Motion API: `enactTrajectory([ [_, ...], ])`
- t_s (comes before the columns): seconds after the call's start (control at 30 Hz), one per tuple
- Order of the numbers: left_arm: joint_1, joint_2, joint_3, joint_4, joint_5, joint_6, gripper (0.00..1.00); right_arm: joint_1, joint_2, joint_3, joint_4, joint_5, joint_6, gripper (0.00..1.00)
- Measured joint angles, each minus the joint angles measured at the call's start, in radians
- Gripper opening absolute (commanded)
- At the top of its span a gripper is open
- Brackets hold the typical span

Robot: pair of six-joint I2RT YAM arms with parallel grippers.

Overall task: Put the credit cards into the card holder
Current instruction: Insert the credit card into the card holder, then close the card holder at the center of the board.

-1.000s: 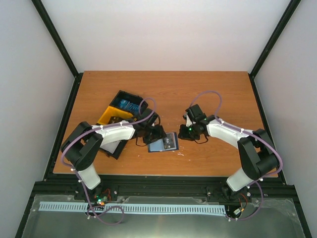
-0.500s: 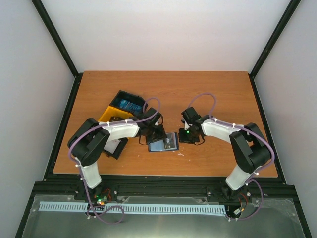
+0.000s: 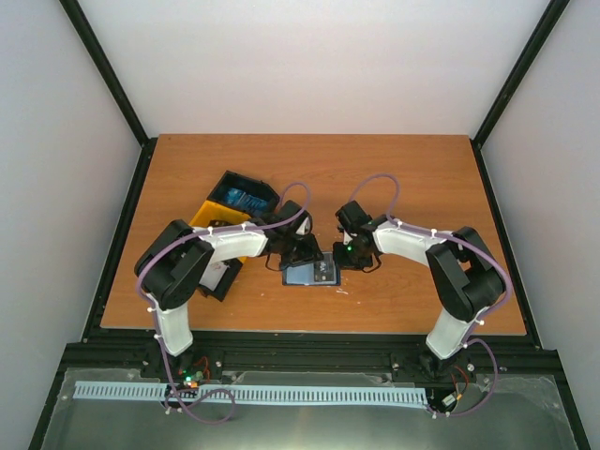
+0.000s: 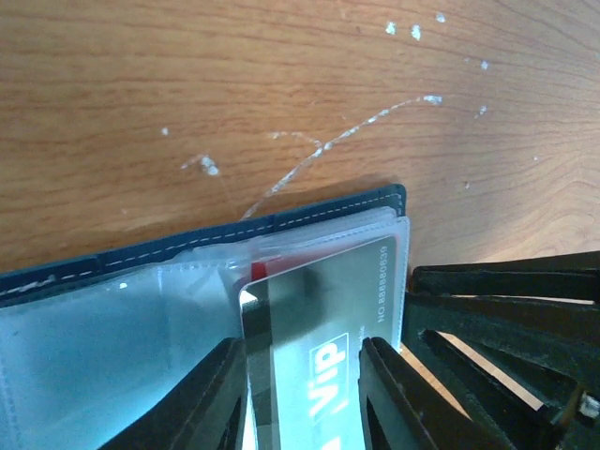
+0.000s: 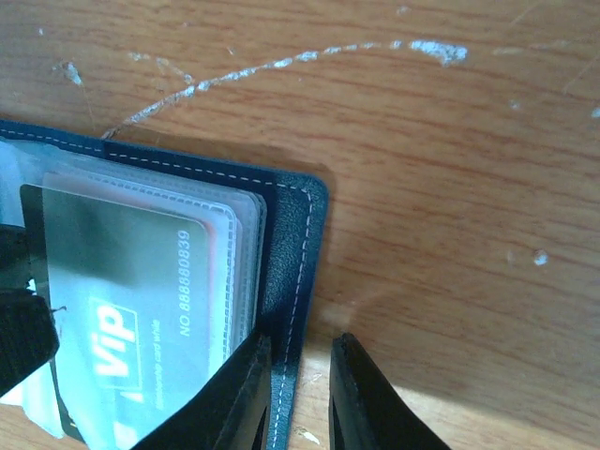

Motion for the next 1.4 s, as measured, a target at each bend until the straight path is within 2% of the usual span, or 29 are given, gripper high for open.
enactTrajectory([
  [0.33,0.006,0.005,-0.002,0.059,0.055,0.02,0.35,0.003,0.001,0.002,0.0,0.003,-0.004,0.18],
  [0.4,0.006,0.005,-0.002,0.056,0.05,0.02,0.39,0.003,0.0,0.002,-0.001,0.01,-0.003,0.18],
  [0.53,0.004,-0.015,-0.007,0.033,0.008,0.02,0.56,0.008,-0.027,-0.016,-0.002,0.056,0.004,0.19],
  [0.8,0.004,-0.176,-0.015,-0.084,-0.158,0.034,0.67,0.009,-0.188,-0.026,-0.041,0.116,0.011,0.24],
  [1.03,0.053,-0.323,-0.039,-0.154,-0.29,0.037,0.71,0.016,-0.212,0.001,-0.059,0.079,0.026,0.36],
  [1.23,0.166,-0.541,-0.161,-0.147,-0.322,0.048,0.78,0.092,-0.114,0.1,0.004,-0.05,0.071,0.47],
  [1.4,0.212,-0.689,-0.241,-0.145,-0.305,0.066,0.79,0.178,0.043,0.239,0.046,-0.119,0.103,0.48],
])
